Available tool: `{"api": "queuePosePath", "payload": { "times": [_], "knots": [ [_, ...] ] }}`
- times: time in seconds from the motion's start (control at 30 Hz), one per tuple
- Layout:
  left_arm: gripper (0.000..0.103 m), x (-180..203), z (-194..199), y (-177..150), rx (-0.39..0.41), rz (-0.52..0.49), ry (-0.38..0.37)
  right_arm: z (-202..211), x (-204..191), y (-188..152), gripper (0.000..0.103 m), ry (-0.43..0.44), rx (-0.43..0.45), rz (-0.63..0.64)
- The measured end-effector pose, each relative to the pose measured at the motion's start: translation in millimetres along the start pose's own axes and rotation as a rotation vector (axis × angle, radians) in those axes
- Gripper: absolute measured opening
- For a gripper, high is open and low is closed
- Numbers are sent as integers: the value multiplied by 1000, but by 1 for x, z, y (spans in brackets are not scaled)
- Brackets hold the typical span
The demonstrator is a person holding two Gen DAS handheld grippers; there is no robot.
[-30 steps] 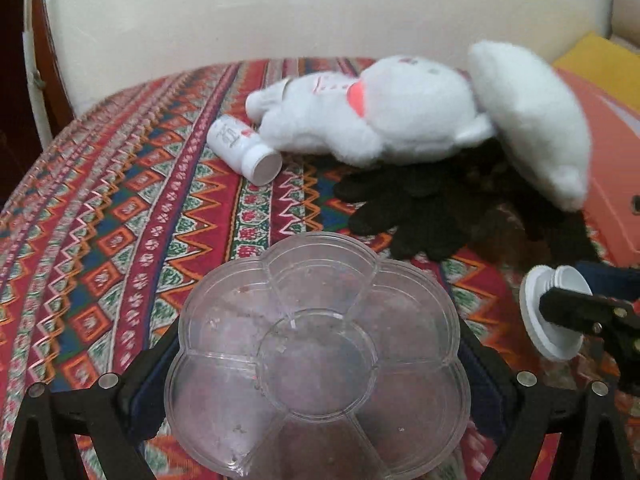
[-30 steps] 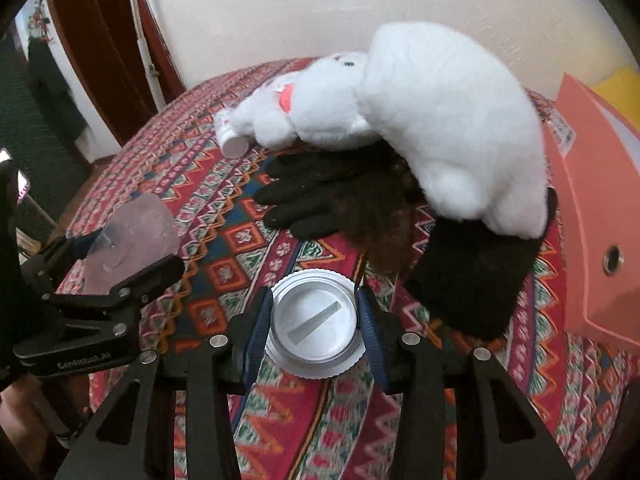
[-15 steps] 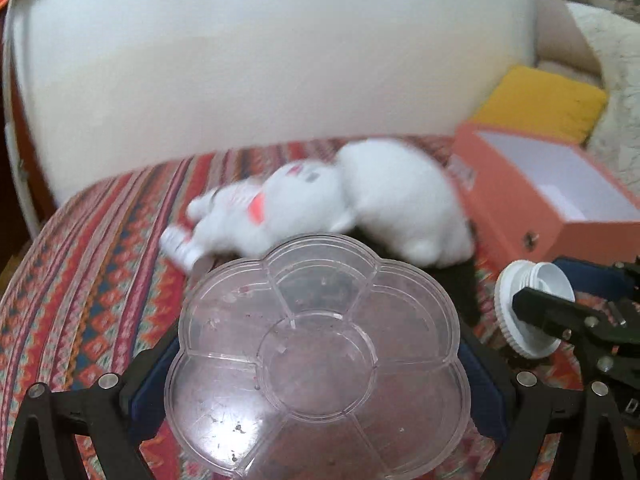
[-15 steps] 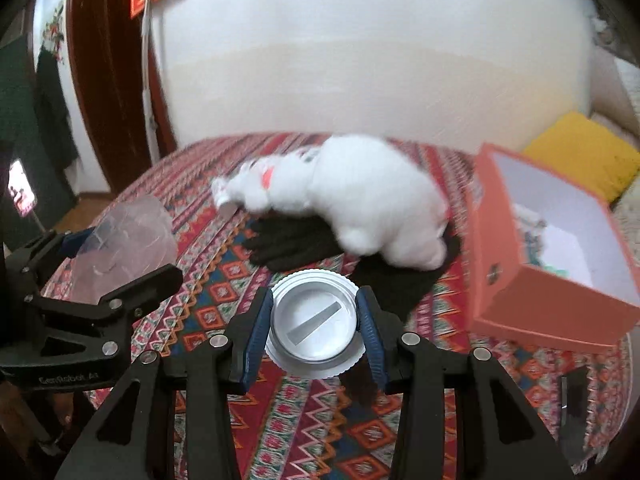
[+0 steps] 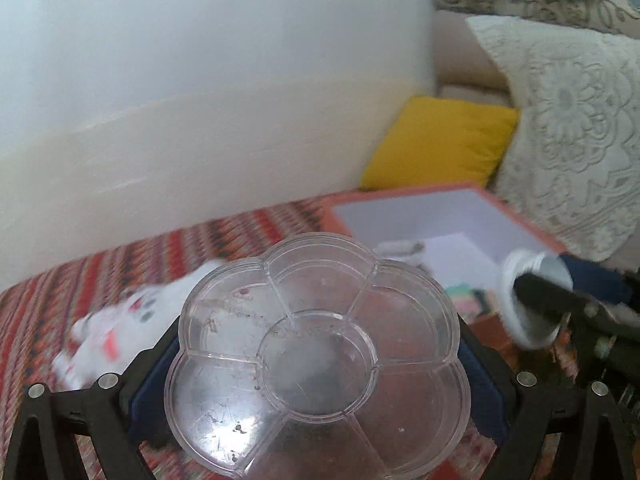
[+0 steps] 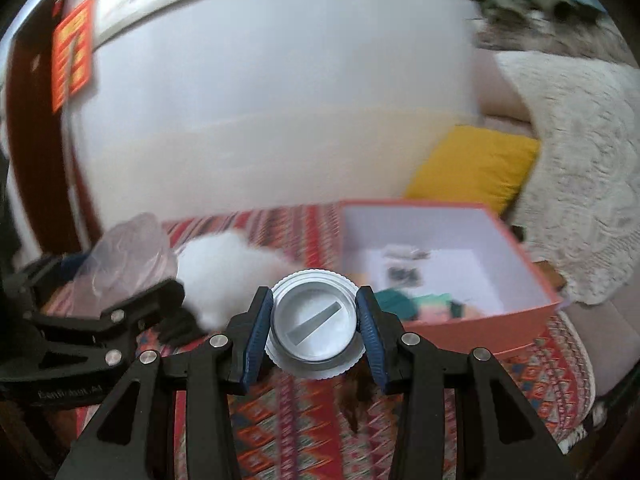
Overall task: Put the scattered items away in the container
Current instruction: 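Carry the flower organizer and white cap into the pink box and release, then grasp the white bottle beside the plush toy with the left tool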
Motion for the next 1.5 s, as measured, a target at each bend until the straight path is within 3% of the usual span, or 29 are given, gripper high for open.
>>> {"api": "queuePosePath", "payload": {
  "times": [0.1,0.33,0.47,0.53,0.57,0.6,0.67,0.93,1.1,1.3,1.5],
  "knots": [
    [97,32,-12,22,7,-15,-32,13,43,31,45,-63,71,-55],
    [97,107,-75,44,-45,-78,-94,7,138,79,45,-236,119,-149],
    [97,137,-112,41,-84,-125,-119,-20,181,82,46,-212,119,-249],
    [98,150,-127,38,-116,-149,-147,-35,197,76,47,-146,110,-322],
    [98,153,-131,36,-125,-153,-154,-42,202,73,58,-131,93,-340],
    [98,155,-136,34,-132,-155,-161,-50,208,69,78,-135,68,-352],
    [99,155,-141,34,-139,-147,-156,-56,214,63,85,-170,50,-352],
    [99,131,-133,36,-154,-87,-139,-46,209,62,85,-146,55,-376],
    [99,101,-99,31,-127,-69,-98,-32,190,72,86,-104,101,-358],
    [99,24,-56,-12,-135,-17,-8,-33,131,78,89,-5,97,-273],
    [99,-90,-37,-75,-186,100,155,-55,44,63,89,111,17,-147]
  ]
}}
Point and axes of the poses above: each gripper's, at about its wrist camera, not at the fingertips, and z roughly against the way its jaws point, x to its right, y to its top, the point moved 7 cm from there along -z, roughly the way its jaws point, and after that the axes turned 13 degrees about y, right-handed, at the moved point
